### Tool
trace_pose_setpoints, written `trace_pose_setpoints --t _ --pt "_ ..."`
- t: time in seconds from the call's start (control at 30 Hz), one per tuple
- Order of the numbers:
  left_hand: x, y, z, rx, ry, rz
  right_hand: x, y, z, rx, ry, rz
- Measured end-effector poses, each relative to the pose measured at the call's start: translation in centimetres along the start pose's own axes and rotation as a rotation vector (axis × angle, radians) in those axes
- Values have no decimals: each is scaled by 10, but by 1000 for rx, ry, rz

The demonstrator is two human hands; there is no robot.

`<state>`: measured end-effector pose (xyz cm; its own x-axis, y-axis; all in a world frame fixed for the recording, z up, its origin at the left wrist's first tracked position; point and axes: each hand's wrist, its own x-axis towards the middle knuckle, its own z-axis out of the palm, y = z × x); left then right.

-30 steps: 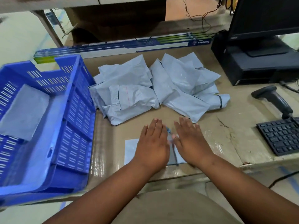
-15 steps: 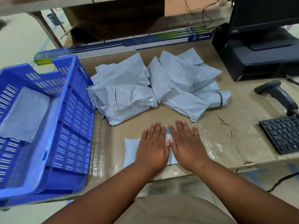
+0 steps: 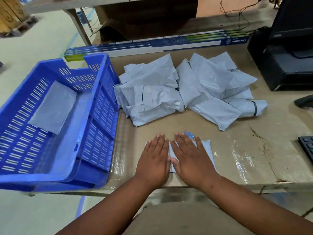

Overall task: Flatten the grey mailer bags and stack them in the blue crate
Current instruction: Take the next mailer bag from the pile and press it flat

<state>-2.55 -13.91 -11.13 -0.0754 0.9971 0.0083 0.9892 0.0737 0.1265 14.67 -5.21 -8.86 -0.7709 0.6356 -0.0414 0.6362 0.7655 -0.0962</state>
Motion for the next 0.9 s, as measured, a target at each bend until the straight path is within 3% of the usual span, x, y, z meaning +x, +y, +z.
trace_pose_setpoints --t 0.5,0.67,0.77,0.9 --pt "-1 -5 -10 -23 -19 11 1 3 1 0 -29 30" --pt "-42 -19 -36 -4 -12 49 -11 -2 -17 -62 1 -74" --pt "-69 -27 -41 49 -71 95 -26 -12 -16 -58 36 -124" --pt "-74 -31 -39 93 -123 92 -35 -16 -1 -89 -34 -91"
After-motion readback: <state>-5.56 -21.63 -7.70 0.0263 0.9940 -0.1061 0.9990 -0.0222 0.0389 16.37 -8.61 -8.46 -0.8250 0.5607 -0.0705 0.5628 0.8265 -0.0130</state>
